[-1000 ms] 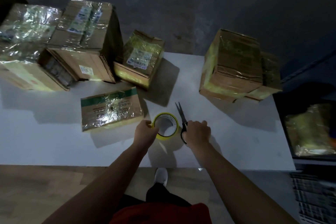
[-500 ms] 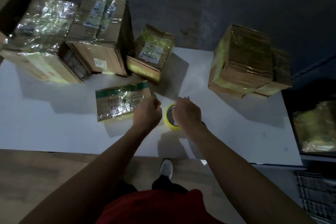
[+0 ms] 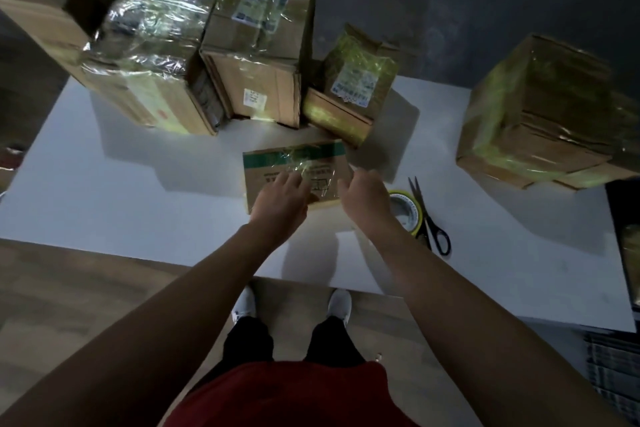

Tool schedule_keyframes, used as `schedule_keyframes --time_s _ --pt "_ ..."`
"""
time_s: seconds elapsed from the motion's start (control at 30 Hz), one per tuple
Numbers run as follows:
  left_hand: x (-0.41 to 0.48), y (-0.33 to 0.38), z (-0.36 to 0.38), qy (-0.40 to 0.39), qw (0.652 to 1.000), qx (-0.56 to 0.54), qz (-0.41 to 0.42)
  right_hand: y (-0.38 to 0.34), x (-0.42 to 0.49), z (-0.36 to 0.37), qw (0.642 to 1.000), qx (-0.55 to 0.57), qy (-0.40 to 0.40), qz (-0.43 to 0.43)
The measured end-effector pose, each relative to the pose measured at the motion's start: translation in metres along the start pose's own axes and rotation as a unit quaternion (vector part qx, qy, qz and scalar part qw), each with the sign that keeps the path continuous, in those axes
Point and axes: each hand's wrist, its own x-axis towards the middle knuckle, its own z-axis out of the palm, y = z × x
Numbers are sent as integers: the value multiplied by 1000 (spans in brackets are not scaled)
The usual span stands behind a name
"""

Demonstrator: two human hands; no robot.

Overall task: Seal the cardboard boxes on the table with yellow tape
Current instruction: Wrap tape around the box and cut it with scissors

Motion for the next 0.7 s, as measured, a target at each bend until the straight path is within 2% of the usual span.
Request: schedule_keyframes --time_s 0.1,0.27,0.37,0.5,0.57,0.63,0.67,0.7 --pt "7 -4 4 -15 1000 -7 5 -1 5 6 999 22 -15 36" --pt "10 -3 4 -9 999 -35 -13 -5 8 2 976 164 -82 113" --pt "6 -9 3 9 995 -93 -37 -6 7 0 958 243 -72 135" --pt "6 -16 -8 -4 979 -196 -57 -12 3 -2 916 364 -57 159" --pt "3 -22 -20 25 969 -234 -71 -17 1 -8 895 417 -60 145" --pt "-1 -32 -31 83 967 -214 -114 -20 0 -19 887 438 -96 108" --pt "-1 -40 -34 95 965 -199 -143 -22 0 -27 890 432 -120 81" --pt "-2 -46 -38 68 961 -204 -174 -23 1 -34 892 425 -145 52"
